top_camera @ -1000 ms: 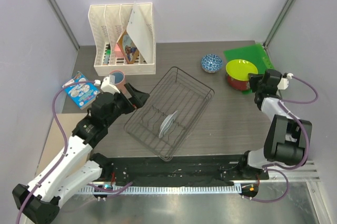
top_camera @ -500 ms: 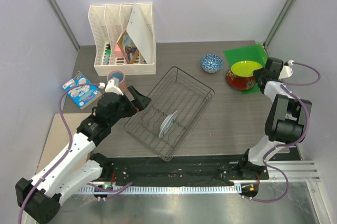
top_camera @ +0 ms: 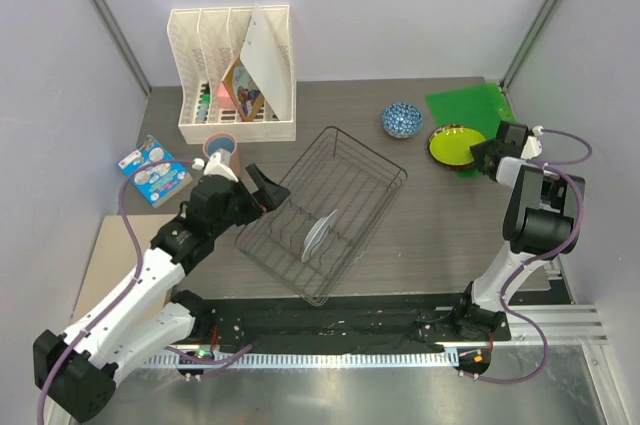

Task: Unload the mixed dishes from the dish rack
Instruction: Place the plate at the center of the board.

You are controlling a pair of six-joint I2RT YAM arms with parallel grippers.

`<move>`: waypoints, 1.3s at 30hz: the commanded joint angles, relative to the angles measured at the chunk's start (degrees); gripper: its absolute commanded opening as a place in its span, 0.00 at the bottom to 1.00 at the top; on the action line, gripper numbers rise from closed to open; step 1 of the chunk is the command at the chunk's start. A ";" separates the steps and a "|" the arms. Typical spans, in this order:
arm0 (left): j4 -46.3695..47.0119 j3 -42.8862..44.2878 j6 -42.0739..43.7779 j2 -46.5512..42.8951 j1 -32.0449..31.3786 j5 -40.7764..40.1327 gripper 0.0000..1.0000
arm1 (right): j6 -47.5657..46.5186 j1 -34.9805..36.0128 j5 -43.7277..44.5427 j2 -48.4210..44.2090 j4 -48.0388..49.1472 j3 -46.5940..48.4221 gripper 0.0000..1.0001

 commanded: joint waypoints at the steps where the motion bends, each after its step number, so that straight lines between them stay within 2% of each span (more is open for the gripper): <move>1: 2.89 0.60 -0.30 1.16 -0.06 1.45 0.98 | -1.84 0.08 0.57 0.47 -1.62 1.67 0.36; 5: 3.06 1.04 -0.12 1.78 -0.06 1.80 0.98 | -2.80 0.43 3.55 -0.85 -6.36 3.43 0.44; 11: 2.80 1.66 0.67 2.22 -0.06 1.71 0.98 | -2.98 0.61 6.02 -4.80 -10.40 3.08 0.48; 19: 2.01 2.98 0.94 3.54 -0.06 4.52 0.98 | -3.33 0.61 4.62 -7.62 -14.10 1.06 0.50; 21: 2.10 2.98 0.85 3.62 -0.06 4.88 0.98 | -3.68 0.61 4.18 -7.79 -15.24 0.36 0.49; 25: 1.92 2.63 0.85 2.75 -0.06 4.70 0.98 | -1.67 0.78 2.07 -10.43 -12.10 -5.25 0.38; 28: 1.92 2.37 0.85 2.48 -0.06 4.79 0.98 | -0.52 0.96 0.32 -12.71 -9.37 -8.16 0.34; 32: 1.83 2.89 1.02 2.66 -0.06 5.05 0.98 | 3.16 2.79 -5.31 -19.29 -1.29 -16.24 0.31; 33: 1.83 3.59 2.07 2.66 -0.06 5.92 0.98 | 3.87 3.85 -6.62 -24.09 0.30 -17.56 0.32; 36: 0.61 6.74 7.15 3.71 -0.41 8.30 1.00 | 1.87 9.03 -5.50 -34.55 -1.52 -17.75 0.36; 39: -5.79 11.22 16.45 6.34 -5.32 4.55 1.00 | 0.19 13.94 -3.91 -42.75 -4.51 -16.52 0.39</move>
